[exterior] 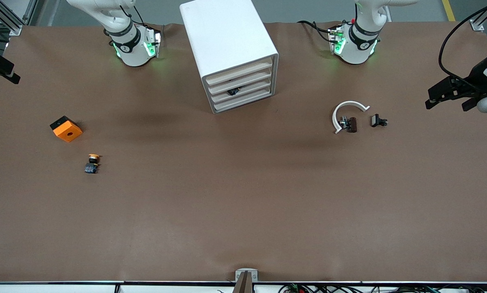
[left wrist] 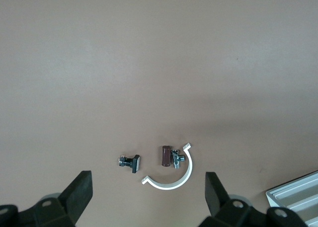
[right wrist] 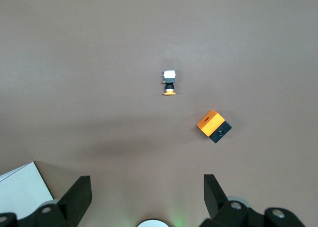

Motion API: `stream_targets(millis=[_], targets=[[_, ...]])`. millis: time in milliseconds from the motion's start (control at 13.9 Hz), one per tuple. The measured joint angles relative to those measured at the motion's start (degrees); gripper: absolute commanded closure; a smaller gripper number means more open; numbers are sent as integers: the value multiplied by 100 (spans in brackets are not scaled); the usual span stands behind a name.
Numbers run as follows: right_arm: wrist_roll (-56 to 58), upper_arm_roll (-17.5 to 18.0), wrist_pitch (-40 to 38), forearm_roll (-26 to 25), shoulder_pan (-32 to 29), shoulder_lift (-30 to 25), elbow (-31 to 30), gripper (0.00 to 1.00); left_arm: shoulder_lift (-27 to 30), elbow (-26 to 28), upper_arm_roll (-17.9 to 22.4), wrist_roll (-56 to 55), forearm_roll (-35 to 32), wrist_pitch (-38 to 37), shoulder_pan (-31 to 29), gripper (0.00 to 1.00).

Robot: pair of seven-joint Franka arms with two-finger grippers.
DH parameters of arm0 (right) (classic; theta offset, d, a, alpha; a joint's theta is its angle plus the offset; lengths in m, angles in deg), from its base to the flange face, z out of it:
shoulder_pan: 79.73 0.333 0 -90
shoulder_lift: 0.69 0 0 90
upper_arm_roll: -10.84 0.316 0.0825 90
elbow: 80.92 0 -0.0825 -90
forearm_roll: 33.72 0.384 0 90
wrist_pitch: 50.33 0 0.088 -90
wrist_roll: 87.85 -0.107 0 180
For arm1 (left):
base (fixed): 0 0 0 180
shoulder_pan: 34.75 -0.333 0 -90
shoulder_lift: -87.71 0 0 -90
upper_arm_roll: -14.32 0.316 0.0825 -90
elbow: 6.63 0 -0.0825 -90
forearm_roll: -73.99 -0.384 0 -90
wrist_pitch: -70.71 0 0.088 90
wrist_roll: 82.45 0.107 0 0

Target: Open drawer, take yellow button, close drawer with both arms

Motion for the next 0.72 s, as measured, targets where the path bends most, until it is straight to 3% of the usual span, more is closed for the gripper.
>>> stream_targets(millis=[717], targets=[[187, -2, 0, 0, 0, 0, -4, 0, 0, -165, -45, -12, 0, -184, -2, 0]])
